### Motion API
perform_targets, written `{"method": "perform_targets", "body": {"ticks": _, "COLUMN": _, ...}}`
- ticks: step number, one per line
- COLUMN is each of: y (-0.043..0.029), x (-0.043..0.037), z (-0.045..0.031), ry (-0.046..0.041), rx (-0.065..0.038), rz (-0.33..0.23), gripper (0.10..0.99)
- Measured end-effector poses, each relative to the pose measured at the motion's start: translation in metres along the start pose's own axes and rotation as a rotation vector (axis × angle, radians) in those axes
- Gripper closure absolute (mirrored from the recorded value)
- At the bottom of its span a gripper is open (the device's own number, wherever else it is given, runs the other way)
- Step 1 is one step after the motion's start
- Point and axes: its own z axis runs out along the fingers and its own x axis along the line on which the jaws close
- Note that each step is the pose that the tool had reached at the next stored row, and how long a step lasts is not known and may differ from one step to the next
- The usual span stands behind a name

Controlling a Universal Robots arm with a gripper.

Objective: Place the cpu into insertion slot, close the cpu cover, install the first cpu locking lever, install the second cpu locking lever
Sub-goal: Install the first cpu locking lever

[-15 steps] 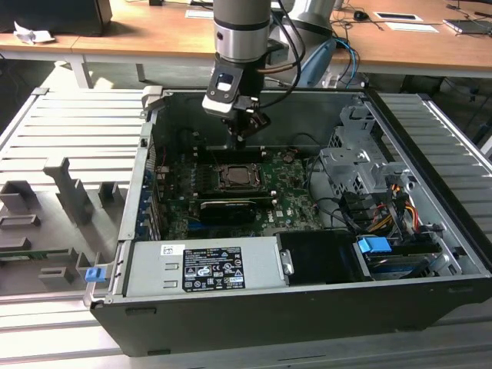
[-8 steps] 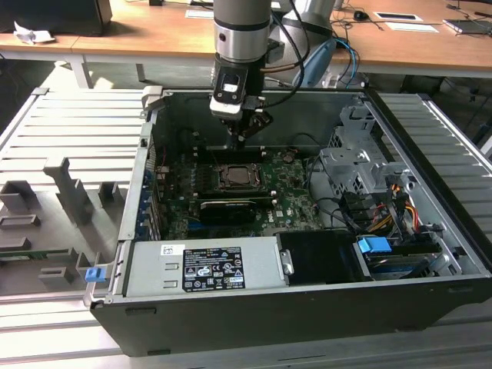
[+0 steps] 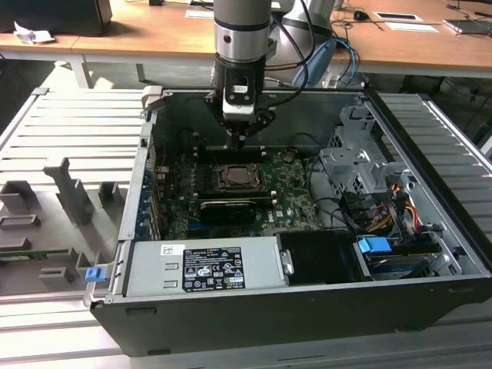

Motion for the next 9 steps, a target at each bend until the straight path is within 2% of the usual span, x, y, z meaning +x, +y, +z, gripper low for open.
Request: {"method": "perform_targets", "body": {"ticks": 9, "y": 0.0, "x": 0.0, "z": 0.0, "ry": 0.0026, "rx": -0.001, "rz": -0.069, "gripper": 0.98}}
